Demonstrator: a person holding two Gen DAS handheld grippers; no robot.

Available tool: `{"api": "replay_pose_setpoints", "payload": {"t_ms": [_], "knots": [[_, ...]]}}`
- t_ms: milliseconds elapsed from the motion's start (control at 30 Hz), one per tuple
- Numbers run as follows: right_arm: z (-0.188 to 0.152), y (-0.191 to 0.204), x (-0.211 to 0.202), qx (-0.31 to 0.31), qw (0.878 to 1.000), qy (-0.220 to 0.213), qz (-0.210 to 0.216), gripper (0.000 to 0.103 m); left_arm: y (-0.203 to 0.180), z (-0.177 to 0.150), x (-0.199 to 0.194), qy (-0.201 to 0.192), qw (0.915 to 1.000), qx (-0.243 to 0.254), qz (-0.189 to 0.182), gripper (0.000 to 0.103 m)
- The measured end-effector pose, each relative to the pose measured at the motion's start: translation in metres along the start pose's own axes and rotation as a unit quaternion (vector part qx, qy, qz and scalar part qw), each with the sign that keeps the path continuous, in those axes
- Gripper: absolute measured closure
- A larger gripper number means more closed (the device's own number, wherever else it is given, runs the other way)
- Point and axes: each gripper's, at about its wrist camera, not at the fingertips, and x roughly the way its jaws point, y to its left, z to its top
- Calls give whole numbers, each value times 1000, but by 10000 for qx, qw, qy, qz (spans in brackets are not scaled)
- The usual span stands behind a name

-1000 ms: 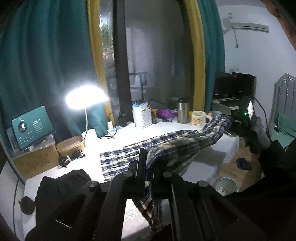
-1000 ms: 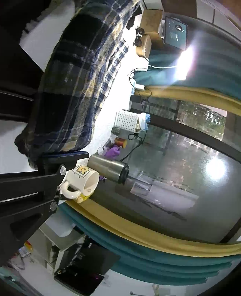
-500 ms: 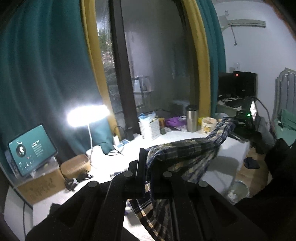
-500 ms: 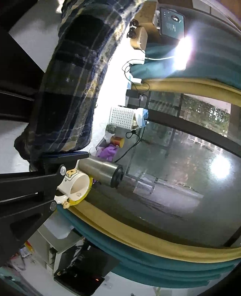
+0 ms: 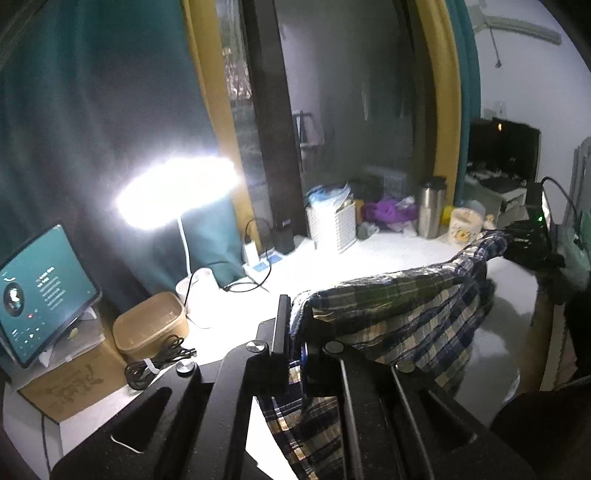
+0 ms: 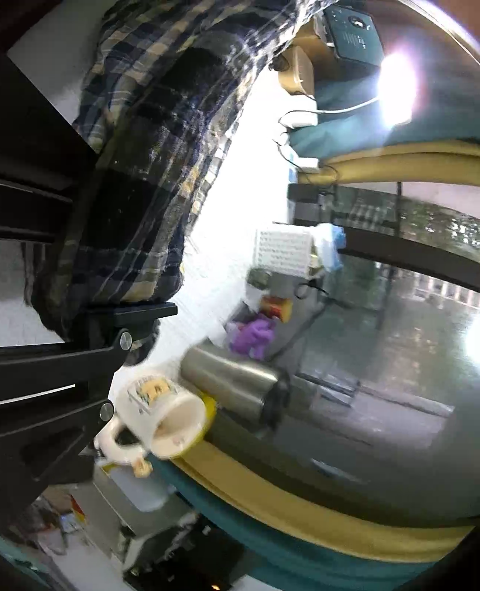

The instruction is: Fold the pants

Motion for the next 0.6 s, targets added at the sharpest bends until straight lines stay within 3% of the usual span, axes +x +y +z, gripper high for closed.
{"api": "replay_pose_setpoints", "payload": {"t_ms": [300, 600], "knots": [[11, 7, 57, 55, 9993, 370, 89, 94, 35, -13, 74, 654, 9978, -121, -56, 100], [22, 12, 115, 317, 9951, 914, 200, 94, 65, -38, 139, 1336, 9901, -402, -143, 100]]}}
